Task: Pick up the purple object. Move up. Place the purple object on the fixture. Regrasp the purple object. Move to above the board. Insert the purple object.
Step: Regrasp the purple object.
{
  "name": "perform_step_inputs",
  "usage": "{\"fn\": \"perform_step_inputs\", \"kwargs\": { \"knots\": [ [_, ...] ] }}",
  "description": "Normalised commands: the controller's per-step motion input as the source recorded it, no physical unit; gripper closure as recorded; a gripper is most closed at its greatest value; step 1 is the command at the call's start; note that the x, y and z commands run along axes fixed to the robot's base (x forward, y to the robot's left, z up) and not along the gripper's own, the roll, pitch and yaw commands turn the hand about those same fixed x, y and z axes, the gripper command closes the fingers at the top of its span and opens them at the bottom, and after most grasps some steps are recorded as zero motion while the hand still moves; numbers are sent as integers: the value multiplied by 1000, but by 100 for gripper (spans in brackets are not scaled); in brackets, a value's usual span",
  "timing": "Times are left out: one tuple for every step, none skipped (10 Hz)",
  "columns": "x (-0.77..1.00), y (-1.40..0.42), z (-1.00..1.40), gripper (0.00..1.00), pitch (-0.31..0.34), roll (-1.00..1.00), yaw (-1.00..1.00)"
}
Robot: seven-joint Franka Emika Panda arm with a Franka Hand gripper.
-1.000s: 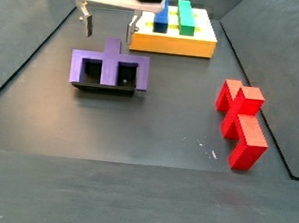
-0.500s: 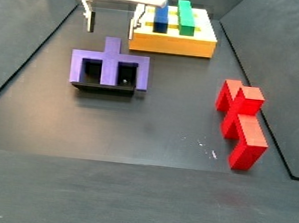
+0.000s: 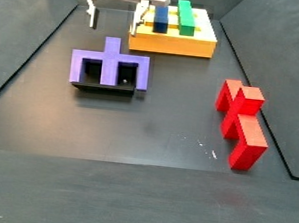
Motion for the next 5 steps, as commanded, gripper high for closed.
{"fn": "perform_step_inputs", "kwargs": {
  "knots": [
    [140, -237, 31, 0, 0, 1000, 0],
    [37, -77, 0, 0, 0, 1000, 20],
    [0, 0, -86, 0, 0, 1000, 74],
    [-17, 0, -203, 0, 0, 1000, 94],
    [-57, 60, -294, 0, 0, 749, 143]
  ]
}}
